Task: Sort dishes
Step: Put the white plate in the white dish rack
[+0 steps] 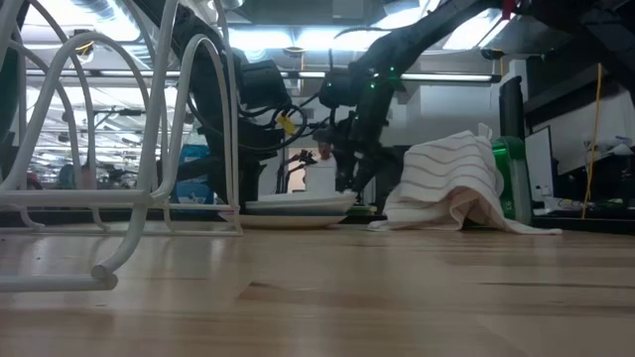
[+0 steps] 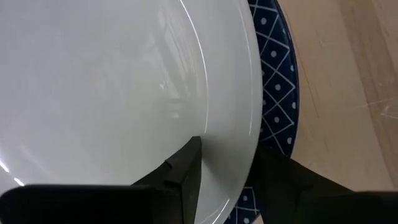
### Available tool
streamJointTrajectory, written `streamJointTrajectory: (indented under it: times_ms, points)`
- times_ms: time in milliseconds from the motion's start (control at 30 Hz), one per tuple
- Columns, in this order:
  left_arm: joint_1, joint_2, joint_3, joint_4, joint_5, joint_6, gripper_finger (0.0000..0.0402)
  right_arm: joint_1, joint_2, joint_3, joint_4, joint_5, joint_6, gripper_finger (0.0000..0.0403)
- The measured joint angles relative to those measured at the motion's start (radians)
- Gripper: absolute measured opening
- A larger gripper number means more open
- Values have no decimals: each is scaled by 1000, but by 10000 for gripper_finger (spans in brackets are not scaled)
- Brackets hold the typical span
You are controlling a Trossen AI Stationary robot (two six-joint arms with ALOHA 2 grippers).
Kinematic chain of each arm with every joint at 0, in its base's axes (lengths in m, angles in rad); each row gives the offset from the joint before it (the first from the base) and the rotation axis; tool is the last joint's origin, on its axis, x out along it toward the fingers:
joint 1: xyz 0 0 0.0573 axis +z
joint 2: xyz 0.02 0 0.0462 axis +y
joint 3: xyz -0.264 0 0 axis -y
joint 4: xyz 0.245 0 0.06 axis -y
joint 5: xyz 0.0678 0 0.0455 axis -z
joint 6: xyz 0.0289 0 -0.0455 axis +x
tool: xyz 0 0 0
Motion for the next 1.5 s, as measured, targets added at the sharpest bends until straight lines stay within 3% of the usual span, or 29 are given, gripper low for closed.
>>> streamJointTrajectory:
  times_ms: [200, 533, 900, 1500]
  points:
    - [0, 0, -1, -1, 2, 1, 117, 1, 0, 15, 1, -21, 0, 149]
    - [2, 0, -2, 18, -2, 2, 117, 4, 0, 15, -1, -193, -1, 149]
    - [-18, -29, -3, 6, -11, -16, 117, 0, 0, 15, -2, -96, -5, 149]
    - [-66, -94, 2, -129, -9, -68, 117, 0, 0, 14, -2, -66, -5, 149]
